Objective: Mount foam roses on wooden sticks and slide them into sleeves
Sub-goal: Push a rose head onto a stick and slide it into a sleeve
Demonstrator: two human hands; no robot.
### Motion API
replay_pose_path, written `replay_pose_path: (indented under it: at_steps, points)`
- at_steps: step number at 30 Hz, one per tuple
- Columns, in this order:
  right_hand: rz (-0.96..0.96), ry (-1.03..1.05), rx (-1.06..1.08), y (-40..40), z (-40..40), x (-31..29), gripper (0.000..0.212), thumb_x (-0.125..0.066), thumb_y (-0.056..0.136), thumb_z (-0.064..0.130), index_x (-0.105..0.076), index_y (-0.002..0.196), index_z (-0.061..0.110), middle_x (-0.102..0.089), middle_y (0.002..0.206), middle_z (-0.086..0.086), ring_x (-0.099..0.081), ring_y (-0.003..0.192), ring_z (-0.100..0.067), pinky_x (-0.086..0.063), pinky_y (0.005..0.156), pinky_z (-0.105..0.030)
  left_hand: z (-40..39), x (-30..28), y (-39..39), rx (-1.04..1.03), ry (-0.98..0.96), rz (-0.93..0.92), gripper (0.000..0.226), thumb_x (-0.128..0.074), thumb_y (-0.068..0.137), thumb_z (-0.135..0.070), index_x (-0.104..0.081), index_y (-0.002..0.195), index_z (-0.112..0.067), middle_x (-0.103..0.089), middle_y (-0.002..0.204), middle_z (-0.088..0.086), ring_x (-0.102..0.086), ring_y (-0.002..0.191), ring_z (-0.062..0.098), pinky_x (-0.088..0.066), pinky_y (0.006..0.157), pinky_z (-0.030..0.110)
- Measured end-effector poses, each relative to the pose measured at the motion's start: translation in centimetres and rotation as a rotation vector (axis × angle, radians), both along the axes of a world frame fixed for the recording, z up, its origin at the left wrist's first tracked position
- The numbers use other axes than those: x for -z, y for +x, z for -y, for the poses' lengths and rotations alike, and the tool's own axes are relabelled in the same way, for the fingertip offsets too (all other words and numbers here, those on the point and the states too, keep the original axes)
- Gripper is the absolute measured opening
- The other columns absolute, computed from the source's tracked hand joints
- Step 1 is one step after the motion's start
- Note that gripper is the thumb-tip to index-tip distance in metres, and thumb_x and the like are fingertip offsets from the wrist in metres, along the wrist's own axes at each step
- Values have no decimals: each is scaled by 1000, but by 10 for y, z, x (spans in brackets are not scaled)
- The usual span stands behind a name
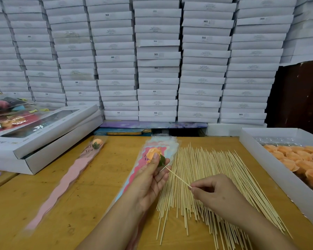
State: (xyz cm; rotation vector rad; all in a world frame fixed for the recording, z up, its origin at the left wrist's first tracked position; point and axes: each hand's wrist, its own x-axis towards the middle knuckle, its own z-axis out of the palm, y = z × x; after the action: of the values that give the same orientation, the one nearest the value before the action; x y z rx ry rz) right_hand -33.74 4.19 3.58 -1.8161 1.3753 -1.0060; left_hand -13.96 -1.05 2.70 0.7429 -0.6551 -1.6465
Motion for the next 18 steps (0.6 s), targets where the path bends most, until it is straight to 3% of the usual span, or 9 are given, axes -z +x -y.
replay_pose_path:
  at_steps: [7, 10, 14, 16, 18]
  points:
    - [-30, -9, -2, 2, 1, 4, 12, -70, 91, 19, -81, 87, 21, -69, 64, 22, -61, 58, 7, -43, 54, -9, -2, 1, -1, 36, -1, 10, 47, -72, 76, -31, -67, 113, -1, -76, 107, 14, -75, 74, 13, -61, 63, 23]
    - [-62, -34, 0, 4, 0, 5, 17, -68, 91, 20, -80, 81, 25, -74, 72, 7, -64, 59, -4, -47, 55, -15, -2, 3, -2, 36, -2, 13, 47, -73, 76, -31, -68, 112, -1, -76, 107, 13, -75, 78, 14, -61, 64, 23]
    - [-74, -50, 19, 7, 0, 8, 19, -65, 92, 19, -77, 78, 26, -71, 73, -3, -62, 60, -17, -53, 62, -35, 0, 4, -1, 31, -1, 1, 44, -72, 77, -31, -69, 110, -2, -76, 108, 12, -76, 84, 16, -62, 65, 24]
    - [-49, -50, 51, 8, 0, 9, 23, -68, 91, 21, -76, 74, 34, -73, 75, 5, -66, 64, -11, -55, 61, -28, 1, 5, -1, 7, -2, -15, 46, -73, 77, -31, -68, 113, -2, -76, 108, 12, -76, 86, 17, -62, 64, 24]
    - [-45, -40, 89, 8, 0, 10, 14, -73, 87, 28, -72, 81, 41, -72, 76, 13, -67, 67, -3, -52, 64, -21, 2, 5, -1, -25, -9, -28, 41, -72, 78, -30, -70, 110, -4, -76, 109, 12, -76, 88, 17, -62, 64, 24]
